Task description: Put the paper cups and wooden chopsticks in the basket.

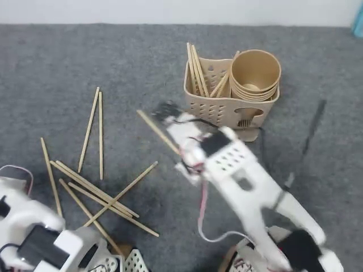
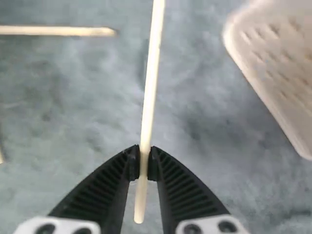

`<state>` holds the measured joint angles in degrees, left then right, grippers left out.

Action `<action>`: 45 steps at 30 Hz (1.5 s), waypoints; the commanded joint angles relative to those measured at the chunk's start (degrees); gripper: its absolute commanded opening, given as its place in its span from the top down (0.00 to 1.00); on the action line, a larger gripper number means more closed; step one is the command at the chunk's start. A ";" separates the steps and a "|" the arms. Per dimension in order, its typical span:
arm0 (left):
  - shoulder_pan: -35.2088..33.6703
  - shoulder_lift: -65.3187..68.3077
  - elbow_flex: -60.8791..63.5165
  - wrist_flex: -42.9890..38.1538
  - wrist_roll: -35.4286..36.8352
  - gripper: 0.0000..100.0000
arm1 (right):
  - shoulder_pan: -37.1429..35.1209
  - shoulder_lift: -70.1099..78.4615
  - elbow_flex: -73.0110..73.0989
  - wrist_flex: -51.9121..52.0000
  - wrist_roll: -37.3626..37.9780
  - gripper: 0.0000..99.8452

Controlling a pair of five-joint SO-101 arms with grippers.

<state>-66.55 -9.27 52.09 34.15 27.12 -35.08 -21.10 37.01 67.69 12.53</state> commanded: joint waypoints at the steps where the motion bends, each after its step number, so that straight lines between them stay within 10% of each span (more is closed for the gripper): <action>1: 0.70 -0.26 -0.31 -0.88 0.53 0.92 | 5.85 -6.46 6.59 -3.65 5.27 0.99; 8: 0.70 -0.26 -0.31 -0.88 0.53 0.92 | 10.95 -6.46 14.95 -3.65 13.01 0.98; 16: 0.70 -0.26 -0.31 -0.88 0.53 0.92 | 9.19 -7.16 13.10 -3.56 13.01 0.68; 28: 0.62 -0.26 -0.22 -0.79 0.53 0.92 | -1.54 -1.10 -0.35 -15.08 4.92 0.90; 45: 0.70 -0.26 -0.22 -0.79 0.53 0.92 | -0.48 37.67 -22.33 -21.05 5.01 0.89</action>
<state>-66.55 -9.27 52.09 34.15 27.12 -36.31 15.30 19.60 47.30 18.07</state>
